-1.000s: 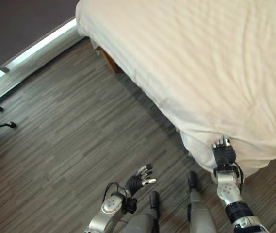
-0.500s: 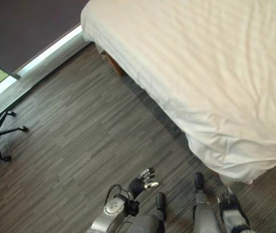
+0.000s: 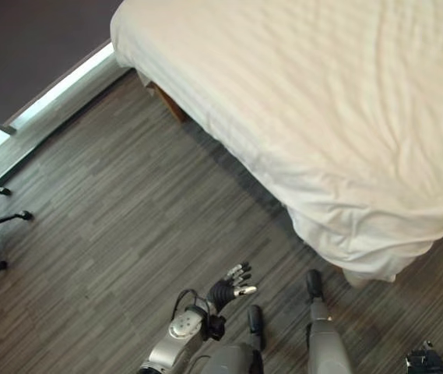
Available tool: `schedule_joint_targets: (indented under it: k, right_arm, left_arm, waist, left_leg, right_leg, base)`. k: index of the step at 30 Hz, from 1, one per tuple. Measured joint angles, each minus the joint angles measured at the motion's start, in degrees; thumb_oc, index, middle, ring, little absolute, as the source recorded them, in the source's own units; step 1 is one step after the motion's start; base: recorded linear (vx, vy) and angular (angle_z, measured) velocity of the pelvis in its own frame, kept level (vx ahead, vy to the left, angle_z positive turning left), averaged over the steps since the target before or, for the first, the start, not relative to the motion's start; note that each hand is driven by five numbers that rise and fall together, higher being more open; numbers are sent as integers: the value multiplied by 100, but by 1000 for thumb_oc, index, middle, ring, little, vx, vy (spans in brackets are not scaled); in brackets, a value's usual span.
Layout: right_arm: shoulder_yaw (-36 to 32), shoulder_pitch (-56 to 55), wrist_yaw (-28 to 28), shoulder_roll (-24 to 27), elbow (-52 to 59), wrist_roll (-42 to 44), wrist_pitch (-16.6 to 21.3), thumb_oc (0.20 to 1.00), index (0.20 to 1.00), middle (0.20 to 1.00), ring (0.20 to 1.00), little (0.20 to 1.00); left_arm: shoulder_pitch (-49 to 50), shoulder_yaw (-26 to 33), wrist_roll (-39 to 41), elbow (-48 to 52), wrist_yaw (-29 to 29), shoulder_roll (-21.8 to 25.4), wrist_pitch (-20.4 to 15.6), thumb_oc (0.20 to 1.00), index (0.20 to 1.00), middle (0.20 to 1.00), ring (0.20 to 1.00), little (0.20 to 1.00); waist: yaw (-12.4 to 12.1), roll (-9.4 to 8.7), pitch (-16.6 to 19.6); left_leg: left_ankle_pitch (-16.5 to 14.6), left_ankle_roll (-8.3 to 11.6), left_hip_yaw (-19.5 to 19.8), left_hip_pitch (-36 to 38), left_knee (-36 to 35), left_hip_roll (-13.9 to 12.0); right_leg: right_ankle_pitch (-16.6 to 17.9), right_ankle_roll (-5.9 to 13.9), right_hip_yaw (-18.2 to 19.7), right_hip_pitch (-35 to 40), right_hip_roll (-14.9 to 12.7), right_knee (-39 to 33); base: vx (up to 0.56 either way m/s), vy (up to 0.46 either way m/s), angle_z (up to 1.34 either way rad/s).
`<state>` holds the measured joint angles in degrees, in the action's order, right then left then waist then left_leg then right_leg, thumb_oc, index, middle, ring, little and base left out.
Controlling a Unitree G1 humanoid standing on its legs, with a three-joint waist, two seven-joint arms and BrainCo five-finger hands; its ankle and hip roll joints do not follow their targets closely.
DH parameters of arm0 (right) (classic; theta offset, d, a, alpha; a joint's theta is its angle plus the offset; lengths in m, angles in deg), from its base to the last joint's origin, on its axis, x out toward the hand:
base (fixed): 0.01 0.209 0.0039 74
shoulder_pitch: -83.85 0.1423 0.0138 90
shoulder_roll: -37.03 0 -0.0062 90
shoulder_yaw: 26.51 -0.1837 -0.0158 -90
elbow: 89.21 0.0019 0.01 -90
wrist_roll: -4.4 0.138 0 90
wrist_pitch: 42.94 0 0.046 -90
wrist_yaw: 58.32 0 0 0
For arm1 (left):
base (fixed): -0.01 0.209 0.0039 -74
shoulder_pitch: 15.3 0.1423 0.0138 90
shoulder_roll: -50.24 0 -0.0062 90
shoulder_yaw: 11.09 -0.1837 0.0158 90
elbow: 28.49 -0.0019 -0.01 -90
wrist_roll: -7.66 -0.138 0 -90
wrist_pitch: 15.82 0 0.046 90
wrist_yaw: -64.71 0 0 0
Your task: Making the bed.
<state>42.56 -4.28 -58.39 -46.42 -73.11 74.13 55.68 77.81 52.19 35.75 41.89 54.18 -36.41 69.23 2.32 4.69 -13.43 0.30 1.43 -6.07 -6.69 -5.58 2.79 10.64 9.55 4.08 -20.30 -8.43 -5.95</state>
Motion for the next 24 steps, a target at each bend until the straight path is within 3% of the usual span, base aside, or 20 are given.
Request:
schedule_joint_targets:
  k: [2,7,10,16,20,23,24]
  right_arm:
    - [-258,-111,-12,11,-3,-4,2,200,200,200,200,200]
    - [-324,-449,7,7,305,-2,12,200,200,200,200,200]
    - [-132,-664,77,-333,1748,2,58,200,200,200,200,200]
    - [176,-746,297,-798,4269,48,589,200,200,200,200,200]
    - [667,-871,314,-812,4977,21,720,200,200,200,200,200]
    - [1241,-1167,418,-894,6275,-115,820,200,200,200,200,200]
    - [1373,-1190,438,-879,6482,-230,823,316,316,316,316,316]
  left_arm:
    - [4,72,-1,12,-7,26,8,1000,1000,1000,1000,1000]
    - [-2,103,-4,126,-144,47,12,1000,1000,1000,1000,1000]
    - [32,251,-12,137,-190,72,17,1000,1000,1000,1000,1000]
    - [392,369,-17,244,-287,174,21,1000,1000,1000,1000,1000]
    - [625,371,-23,283,-335,276,27,1000,1000,1000,1000,1000]
    - [737,393,-148,283,-335,280,51,1000,1000,1000,1000,1000]
    - [733,393,-201,283,-336,277,52,1000,1000,1000,1000,1000]
  waist:
    - [70,-57,-35]
    - [145,-101,-47]
    - [277,-176,-20]
    - [372,-299,263]
    - [341,-496,446]
    - [340,-616,573]
    - [327,-642,598]
  left_leg:
    - [11,17,40,107,29,14]
    - [-52,2,39,384,27,-19]
    - [-122,-51,-1,590,-2,-9]
    - [-156,-30,-12,668,-2,0]
    - [-110,-43,19,678,27,-5]
    - [-112,-42,-9,750,30,10]
    - [-120,-44,-15,793,30,4]
  right_leg:
    - [164,-60,40,123,14,14]
    - [137,-89,35,399,40,28]
    - [44,-88,67,597,29,1]
    - [-148,145,97,667,13,-4]
    - [-134,128,100,698,20,0]
    - [-11,-27,120,751,21,9]
    - [12,-8,120,793,31,16]
  base:
    - [-21,41,8]
    - [-9,25,-2]
    - [3,16,-6]
    - [0,-1,-1]
    - [-7,-7,5]
    - [-3,12,-3]
    - [-4,23,-4]
